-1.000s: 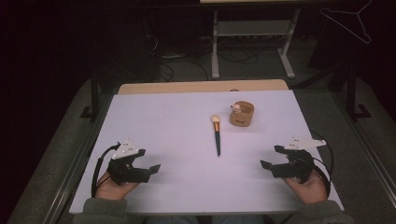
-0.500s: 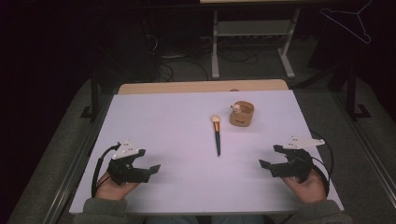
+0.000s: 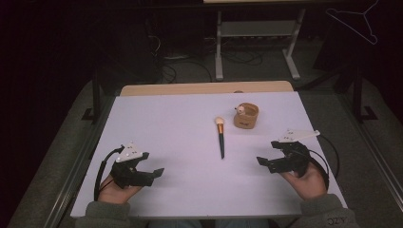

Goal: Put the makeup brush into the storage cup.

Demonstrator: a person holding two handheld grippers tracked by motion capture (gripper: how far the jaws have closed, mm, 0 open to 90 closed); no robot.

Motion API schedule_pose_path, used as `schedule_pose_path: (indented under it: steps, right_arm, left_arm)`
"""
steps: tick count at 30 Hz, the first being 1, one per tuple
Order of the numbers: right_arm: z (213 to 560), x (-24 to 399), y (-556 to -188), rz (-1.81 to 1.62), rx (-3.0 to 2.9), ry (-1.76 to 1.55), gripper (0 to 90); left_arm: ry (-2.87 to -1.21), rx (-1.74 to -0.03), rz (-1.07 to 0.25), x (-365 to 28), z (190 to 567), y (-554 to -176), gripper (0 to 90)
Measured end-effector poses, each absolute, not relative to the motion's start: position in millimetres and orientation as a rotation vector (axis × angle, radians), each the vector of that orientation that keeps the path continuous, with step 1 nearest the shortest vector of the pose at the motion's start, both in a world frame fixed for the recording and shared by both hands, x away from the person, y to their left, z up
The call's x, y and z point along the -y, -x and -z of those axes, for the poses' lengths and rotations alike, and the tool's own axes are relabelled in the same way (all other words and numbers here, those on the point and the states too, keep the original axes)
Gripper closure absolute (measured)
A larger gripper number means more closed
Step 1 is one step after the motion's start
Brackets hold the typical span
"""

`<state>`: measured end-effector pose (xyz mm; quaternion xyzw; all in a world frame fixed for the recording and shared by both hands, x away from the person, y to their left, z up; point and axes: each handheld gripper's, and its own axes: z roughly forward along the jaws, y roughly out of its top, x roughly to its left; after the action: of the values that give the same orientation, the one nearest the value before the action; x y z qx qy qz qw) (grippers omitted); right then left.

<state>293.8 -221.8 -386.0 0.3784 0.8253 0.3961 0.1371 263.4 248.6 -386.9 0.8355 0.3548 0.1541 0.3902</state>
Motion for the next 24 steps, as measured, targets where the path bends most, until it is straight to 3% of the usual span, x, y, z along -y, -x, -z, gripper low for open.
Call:
schedule_pose_path:
  steps: [24]
  right_arm:
    - [369, 150, -361, -1.037, -2.563, -1.146, 17.8]
  left_arm:
    - [-2.110, -0.901, -0.389, -252, 386, -265, 20.1]
